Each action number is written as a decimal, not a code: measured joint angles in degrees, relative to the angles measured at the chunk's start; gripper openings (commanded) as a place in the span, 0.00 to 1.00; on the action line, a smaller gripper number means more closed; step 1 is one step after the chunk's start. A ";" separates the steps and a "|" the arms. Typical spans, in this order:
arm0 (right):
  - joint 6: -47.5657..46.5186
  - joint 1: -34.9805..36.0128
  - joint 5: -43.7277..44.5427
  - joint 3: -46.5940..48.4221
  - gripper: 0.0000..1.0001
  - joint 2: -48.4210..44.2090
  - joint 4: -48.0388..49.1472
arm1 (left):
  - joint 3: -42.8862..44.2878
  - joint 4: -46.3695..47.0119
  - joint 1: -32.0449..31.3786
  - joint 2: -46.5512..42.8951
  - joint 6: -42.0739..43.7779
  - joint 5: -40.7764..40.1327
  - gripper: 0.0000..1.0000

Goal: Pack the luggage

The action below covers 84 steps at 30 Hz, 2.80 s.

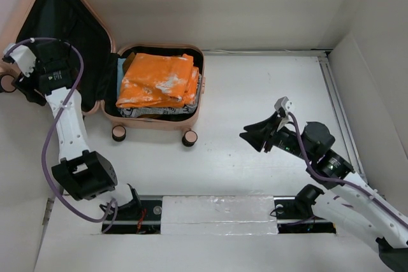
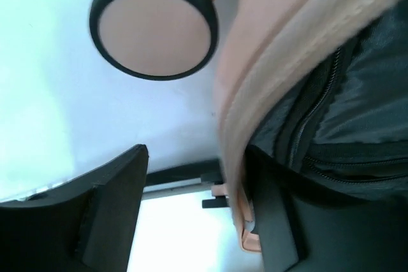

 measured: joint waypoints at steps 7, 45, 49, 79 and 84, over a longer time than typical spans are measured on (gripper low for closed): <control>0.00 0.02 -0.11 -1.16 0.41 2.14 0.04 | 4.07 -0.09 -4.81 1.66 1.01 0.11 0.21; 2.56 0.02 12.85 1.60 0.02 11.58 1.38 | -22.32 19.17 -47.28 -29.07 4.37 42.45 0.77; 2.78 0.02 15.50 3.63 0.00 17.55 1.79 | -7.78 18.34 -39.50 -15.26 0.98 34.56 0.71; 1.49 -7.21 20.61 53.40 0.00 83.65 9.84 | 17.20 10.99 -2.84 42.93 -5.03 53.18 0.61; 2.12 -7.96 21.16 51.71 0.00 83.87 9.03 | 0.24 25.97 -5.11 36.13 -12.26 52.04 0.61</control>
